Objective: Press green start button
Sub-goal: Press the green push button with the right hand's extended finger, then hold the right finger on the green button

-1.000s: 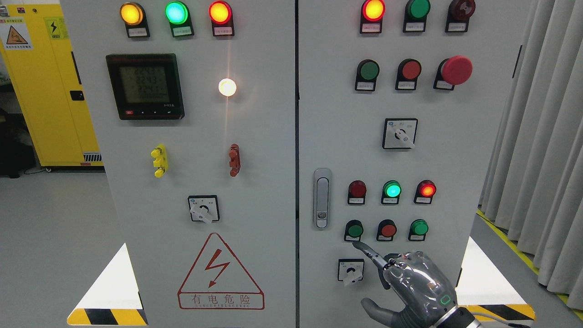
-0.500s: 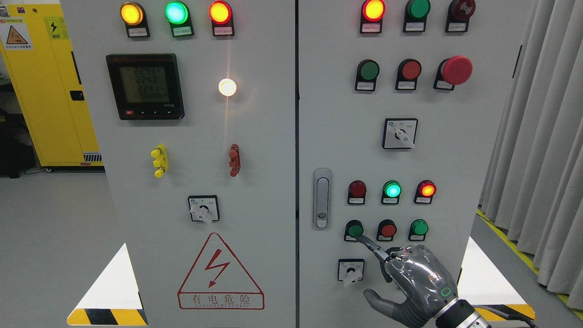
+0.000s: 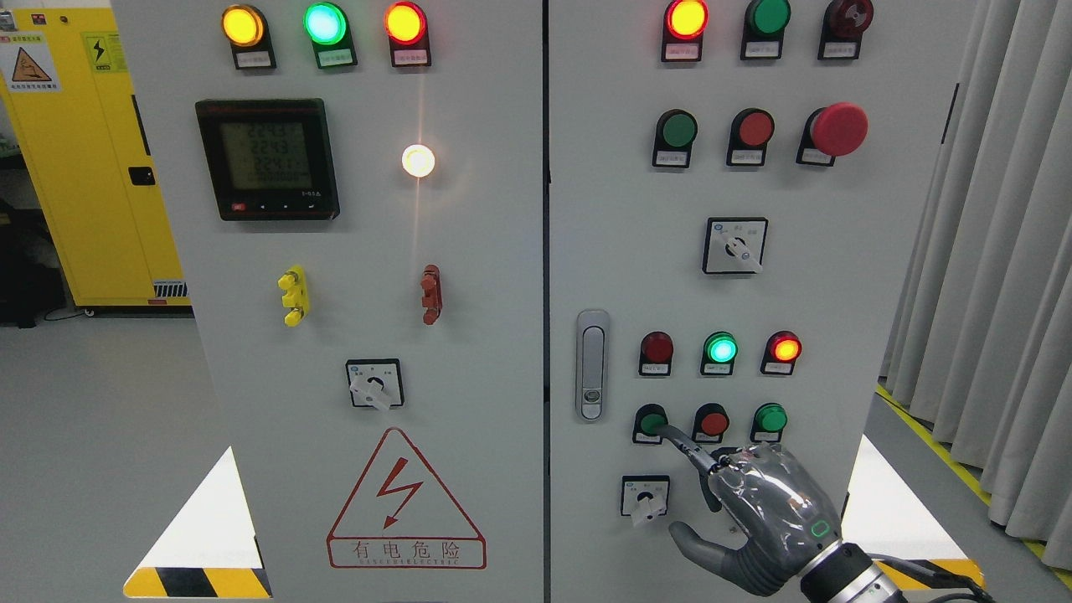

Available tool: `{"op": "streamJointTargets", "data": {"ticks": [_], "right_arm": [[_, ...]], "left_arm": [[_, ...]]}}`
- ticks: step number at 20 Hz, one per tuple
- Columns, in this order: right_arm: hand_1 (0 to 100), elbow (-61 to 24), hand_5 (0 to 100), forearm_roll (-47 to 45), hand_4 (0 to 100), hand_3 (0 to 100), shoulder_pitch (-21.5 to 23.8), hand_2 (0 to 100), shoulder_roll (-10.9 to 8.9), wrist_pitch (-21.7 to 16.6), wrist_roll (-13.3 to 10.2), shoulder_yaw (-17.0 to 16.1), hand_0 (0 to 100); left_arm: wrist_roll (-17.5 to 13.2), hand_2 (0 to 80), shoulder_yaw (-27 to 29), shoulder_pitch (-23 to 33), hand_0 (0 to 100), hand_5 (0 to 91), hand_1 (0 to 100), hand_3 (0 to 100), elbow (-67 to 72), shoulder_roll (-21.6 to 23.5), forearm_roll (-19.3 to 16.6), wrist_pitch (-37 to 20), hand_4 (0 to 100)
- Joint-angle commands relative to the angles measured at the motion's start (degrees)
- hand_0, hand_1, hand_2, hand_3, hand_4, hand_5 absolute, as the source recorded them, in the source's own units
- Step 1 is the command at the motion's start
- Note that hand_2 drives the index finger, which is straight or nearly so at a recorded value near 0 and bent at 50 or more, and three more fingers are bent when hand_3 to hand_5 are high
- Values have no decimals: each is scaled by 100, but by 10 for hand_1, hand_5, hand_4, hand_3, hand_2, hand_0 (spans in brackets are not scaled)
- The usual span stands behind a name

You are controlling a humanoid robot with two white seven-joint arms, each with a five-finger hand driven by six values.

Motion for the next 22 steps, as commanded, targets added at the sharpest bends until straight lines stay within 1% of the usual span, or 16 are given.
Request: {"op": "streamJointTargets", "data": {"ticks": [1,8,14,20,22], "right_arm": [[658,138,950,7,827,840,-25,0,23,53,11,56,443],[659,156,950,-1,827,846,-25,0,23,53,2,56,458],[663,95,950,-36,826,849,2,0,23,36,-15,-5,480],[669,-195,950,-71,829,853,125,0,32,0,-86,-58,507],[673,-257,950,-229,830,854,195,0,32,-17,-94,-93,519]], "left_arm": [[1,0,0,-149,120,0,556,0,-158,0,0,-3,0],[1,0,0,-149,120,0,556,0,-149,0,0,-3,0],[1,0,0,-149,120,0,556,0,-149,0,0,-3,0],[1,0,0,-149,120,0,556,0,-158,0,0,-3,0],[1,0,0,-149,120,0,556,0,-149,0,0,-3,0]]}}
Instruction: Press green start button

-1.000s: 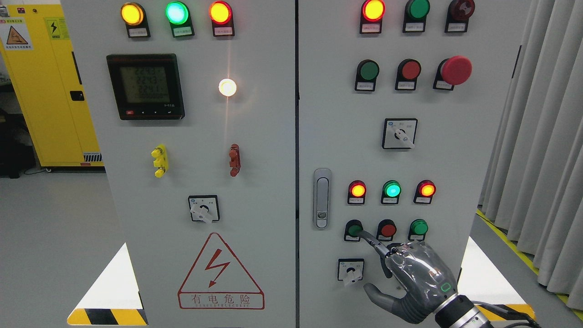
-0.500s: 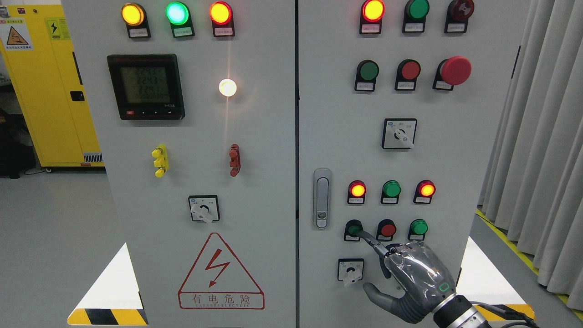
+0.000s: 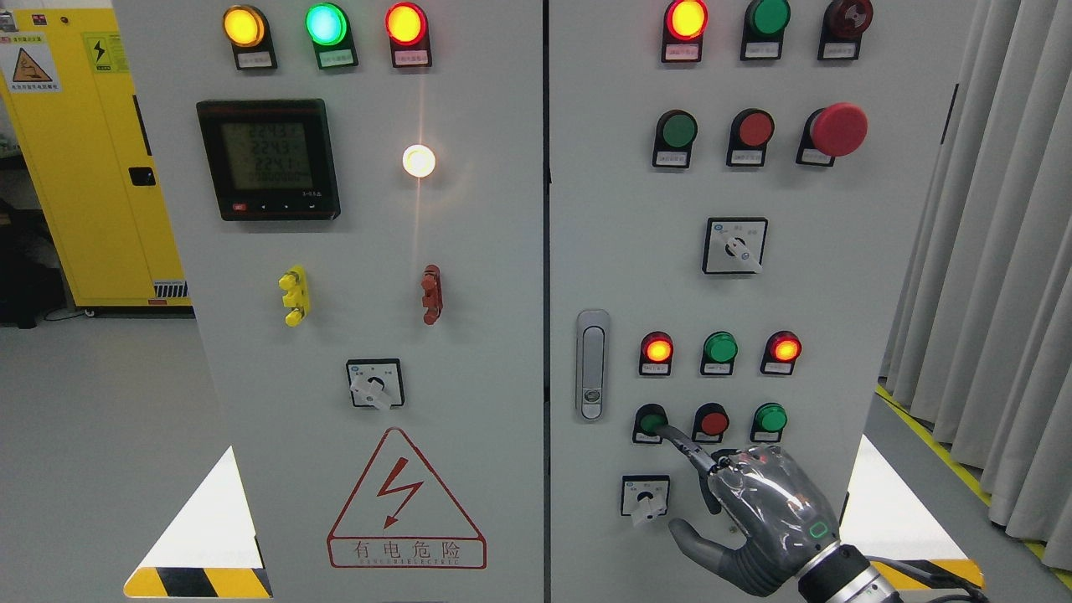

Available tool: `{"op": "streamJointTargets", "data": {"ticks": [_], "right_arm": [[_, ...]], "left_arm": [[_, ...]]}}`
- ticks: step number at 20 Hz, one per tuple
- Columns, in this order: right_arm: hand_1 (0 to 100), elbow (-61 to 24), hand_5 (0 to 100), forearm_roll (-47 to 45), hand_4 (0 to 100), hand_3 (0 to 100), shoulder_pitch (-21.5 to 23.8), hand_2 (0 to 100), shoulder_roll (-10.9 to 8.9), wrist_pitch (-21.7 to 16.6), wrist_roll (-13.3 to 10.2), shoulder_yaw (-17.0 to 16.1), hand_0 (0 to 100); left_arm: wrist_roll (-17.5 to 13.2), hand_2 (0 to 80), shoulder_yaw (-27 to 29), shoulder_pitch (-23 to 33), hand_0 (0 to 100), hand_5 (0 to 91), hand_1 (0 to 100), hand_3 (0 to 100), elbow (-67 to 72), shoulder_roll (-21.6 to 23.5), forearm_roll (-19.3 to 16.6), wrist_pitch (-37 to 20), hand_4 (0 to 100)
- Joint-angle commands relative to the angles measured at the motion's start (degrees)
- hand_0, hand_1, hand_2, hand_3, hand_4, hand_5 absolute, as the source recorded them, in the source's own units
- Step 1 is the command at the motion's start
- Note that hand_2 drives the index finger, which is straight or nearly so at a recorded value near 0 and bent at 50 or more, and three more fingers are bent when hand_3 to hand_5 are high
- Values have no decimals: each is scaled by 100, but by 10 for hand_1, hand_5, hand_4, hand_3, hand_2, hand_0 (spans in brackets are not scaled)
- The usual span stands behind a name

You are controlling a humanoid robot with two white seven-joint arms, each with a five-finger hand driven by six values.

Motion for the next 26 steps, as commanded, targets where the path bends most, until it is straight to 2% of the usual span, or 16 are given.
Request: {"op": "streamJointTargets", "data": {"ticks": [1,3,6,10,13,14,15,16,17,18,19,20,21,24,26], "right_arm": [[674,-257,950,-257,830,854,160,0,9,-45,-75,-80,524],[678,-283,950,-406,830,854,204,0,0,-62,-101,-80,542],[684,-283,951,-967,830,855,230,0,0,-158,-277,-62,591],[692,-353,945,-2145,824,849,607,0,-9,-598,-251,-44,659],[695,-564,894,-2944,822,789,1116,0,0,-598,-277,-71,736],[680,-643,803,-3330,835,791,1309,0,0,-598,-242,-80,836],[666,-731,683,-3795,756,720,1503,0,0,-572,-199,-71,862],[657,-810,638,-4287,706,665,1644,0,-9,-555,-155,-45,883],[640,-863,593,-4736,620,585,1706,0,-9,-459,-15,16,873],[610,-924,451,-5140,437,416,1742,3,-18,-292,204,17,867],[573,-942,291,-5388,288,290,1742,1,-18,-117,380,17,850],[541,-942,174,-5573,192,197,1733,0,-18,33,512,17,799],[495,-934,0,-5680,53,48,1725,0,-18,130,575,26,626],[466,-916,0,-5742,0,0,1716,0,-18,157,584,26,467],[466,-916,0,-5742,0,0,1698,0,-18,157,584,26,413]], "left_arm": [[1,0,0,-149,120,0,556,0,-150,0,0,-3,0],[1,0,0,-149,120,0,556,0,-158,0,0,-3,0],[1,0,0,-149,120,0,556,0,-150,0,0,-3,0],[1,0,0,-149,120,0,556,0,-150,0,0,-3,0],[1,0,0,-149,120,0,556,0,-150,0,0,-3,0],[1,0,0,-149,120,0,556,0,-150,0,0,-3,0],[1,0,0,-149,120,0,556,0,-150,0,0,-3,0],[1,0,0,-149,120,0,556,0,-150,0,0,-3,0],[1,0,0,-149,120,0,556,0,-150,0,0,-3,0],[1,0,0,-149,120,0,556,0,-158,0,0,-3,0],[1,0,0,-149,120,0,556,0,-150,0,0,-3,0],[1,0,0,-149,120,0,556,0,-150,0,0,-3,0],[1,0,0,-149,120,0,556,0,-150,0,0,-3,0],[1,0,0,-149,120,0,556,0,-150,0,0,-3,0],[1,0,0,-149,120,0,556,0,-150,0,0,-3,0]]}}
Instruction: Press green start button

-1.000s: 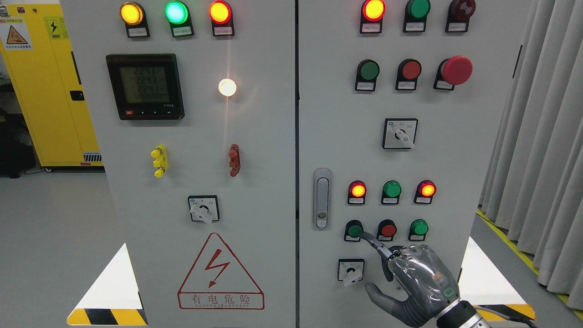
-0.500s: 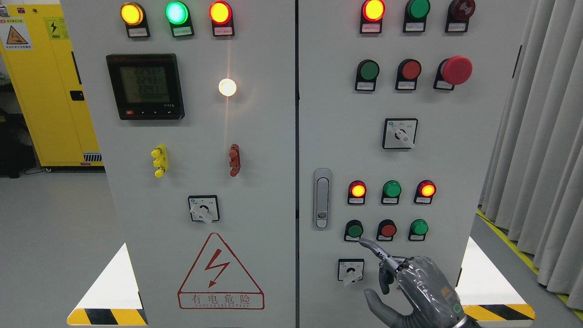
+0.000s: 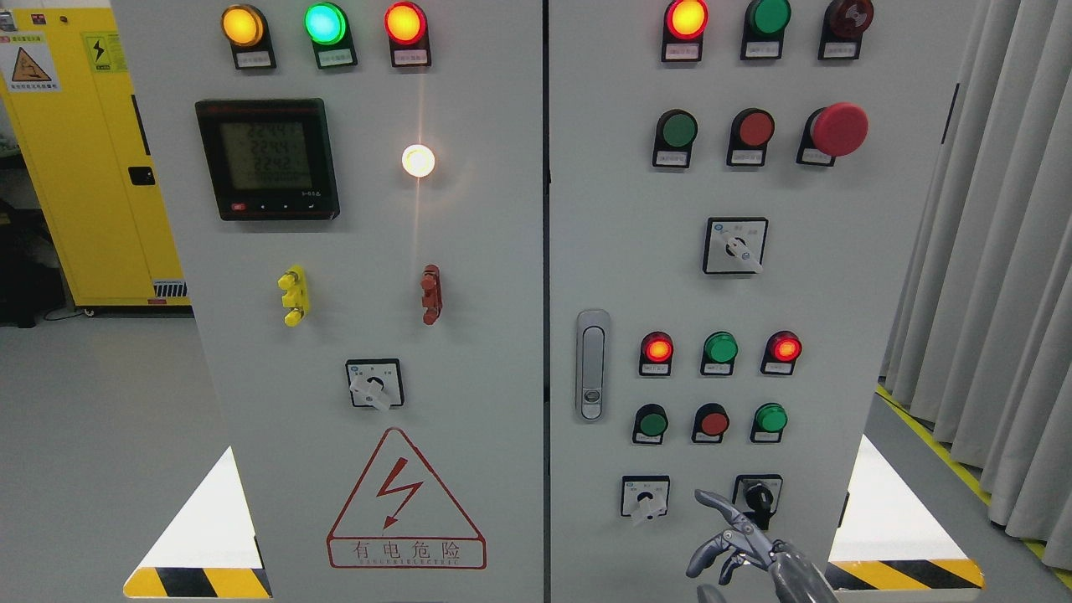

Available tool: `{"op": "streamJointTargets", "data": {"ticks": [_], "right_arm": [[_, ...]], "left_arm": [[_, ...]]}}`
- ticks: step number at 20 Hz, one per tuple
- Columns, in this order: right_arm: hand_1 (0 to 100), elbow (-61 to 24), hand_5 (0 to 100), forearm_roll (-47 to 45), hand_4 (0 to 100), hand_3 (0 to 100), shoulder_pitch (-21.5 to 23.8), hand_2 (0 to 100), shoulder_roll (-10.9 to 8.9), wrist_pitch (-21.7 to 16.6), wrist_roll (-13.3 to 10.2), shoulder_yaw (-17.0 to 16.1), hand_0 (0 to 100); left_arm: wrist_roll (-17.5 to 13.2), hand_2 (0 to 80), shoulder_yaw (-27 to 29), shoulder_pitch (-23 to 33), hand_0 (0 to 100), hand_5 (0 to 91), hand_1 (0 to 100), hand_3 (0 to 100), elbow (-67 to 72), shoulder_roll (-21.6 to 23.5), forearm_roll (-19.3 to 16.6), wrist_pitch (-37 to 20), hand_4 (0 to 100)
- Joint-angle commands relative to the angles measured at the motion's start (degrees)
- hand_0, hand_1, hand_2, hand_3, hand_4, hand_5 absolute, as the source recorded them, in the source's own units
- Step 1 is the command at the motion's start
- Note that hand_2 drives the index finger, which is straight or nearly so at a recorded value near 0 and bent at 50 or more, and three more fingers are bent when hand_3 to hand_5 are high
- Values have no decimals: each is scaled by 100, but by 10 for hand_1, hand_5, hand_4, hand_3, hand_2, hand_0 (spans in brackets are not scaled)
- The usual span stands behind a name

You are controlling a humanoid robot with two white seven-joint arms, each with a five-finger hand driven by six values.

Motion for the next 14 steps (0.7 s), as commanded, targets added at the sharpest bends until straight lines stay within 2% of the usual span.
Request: {"op": "streamJointTargets", "data": {"ticks": [1,6,14], "right_arm": [[467,-226,0,-541,0,0,75,0,-8,56,56,26,371],[472,-243,0,-541,0,0,84,0,-8,47,65,26,326],[485,-243,0,-550,30,4,84,0,-8,47,74,43,325]], "left_arm": [[1,0,0,-149,120,0,556,0,-150,0,0,-3,0],[1,0,0,-149,120,0,556,0,-150,0,0,-3,0],[1,0,0,-149,120,0,556,0,-158,0,0,-3,0]]}}
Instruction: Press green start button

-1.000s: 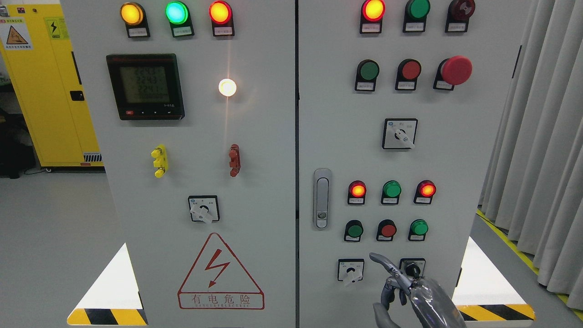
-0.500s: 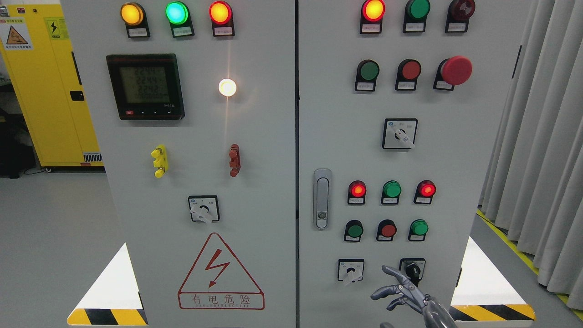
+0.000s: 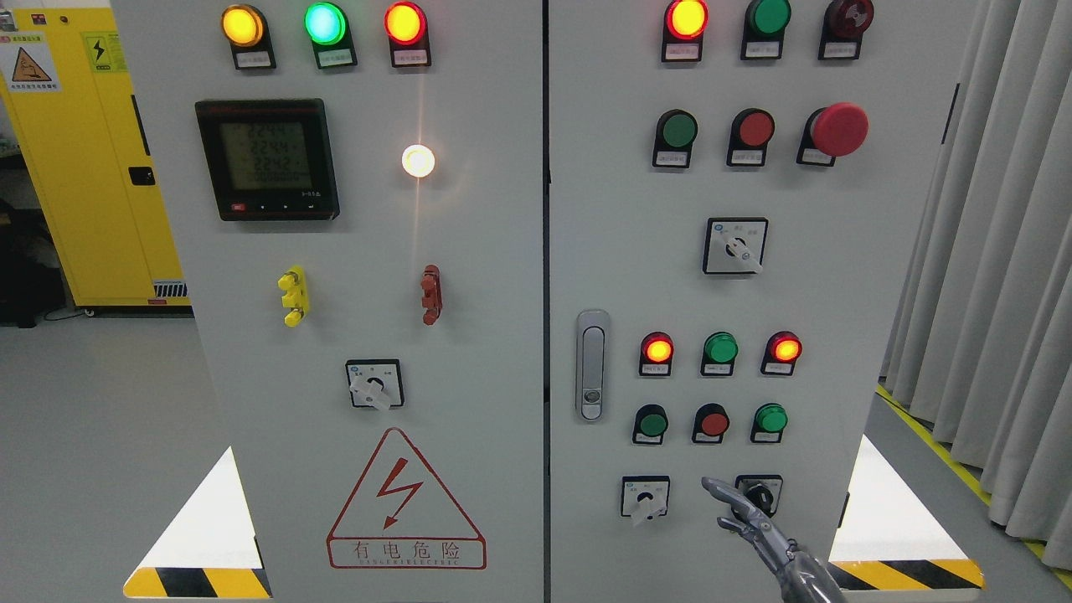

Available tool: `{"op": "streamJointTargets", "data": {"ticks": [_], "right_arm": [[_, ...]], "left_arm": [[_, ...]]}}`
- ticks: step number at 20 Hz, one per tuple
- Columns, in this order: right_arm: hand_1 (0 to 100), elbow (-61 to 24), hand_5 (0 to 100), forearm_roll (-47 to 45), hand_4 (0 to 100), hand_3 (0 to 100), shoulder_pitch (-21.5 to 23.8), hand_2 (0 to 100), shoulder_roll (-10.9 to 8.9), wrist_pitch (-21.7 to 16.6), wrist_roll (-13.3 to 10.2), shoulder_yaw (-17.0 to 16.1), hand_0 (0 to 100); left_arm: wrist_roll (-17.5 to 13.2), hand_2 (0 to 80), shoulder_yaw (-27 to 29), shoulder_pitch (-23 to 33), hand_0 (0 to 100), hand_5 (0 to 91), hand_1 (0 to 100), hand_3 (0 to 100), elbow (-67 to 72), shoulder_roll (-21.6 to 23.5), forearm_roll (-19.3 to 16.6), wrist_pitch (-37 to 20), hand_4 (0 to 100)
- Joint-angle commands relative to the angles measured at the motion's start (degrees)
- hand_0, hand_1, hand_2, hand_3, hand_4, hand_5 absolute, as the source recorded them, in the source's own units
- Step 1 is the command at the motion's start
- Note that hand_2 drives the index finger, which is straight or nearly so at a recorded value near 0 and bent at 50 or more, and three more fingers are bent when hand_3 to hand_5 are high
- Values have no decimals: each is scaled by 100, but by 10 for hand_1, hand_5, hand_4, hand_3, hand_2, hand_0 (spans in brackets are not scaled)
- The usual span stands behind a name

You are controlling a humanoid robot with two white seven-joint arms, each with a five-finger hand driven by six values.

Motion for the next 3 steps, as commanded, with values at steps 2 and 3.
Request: {"op": "streamJointTargets", "data": {"ticks": [2,3], "right_arm": [[486,-81,0,96,30,4,8,0,0,3,3,18,325],[486,-81,0,96,31,5,-1,0,0,3,3,18,325]], "left_arm": [[2,0,0,-149,120,0,556,0,-158,0,0,-3,0],[2,0,0,-149,120,0,556,0,-149,0,0,-3,0]]}}
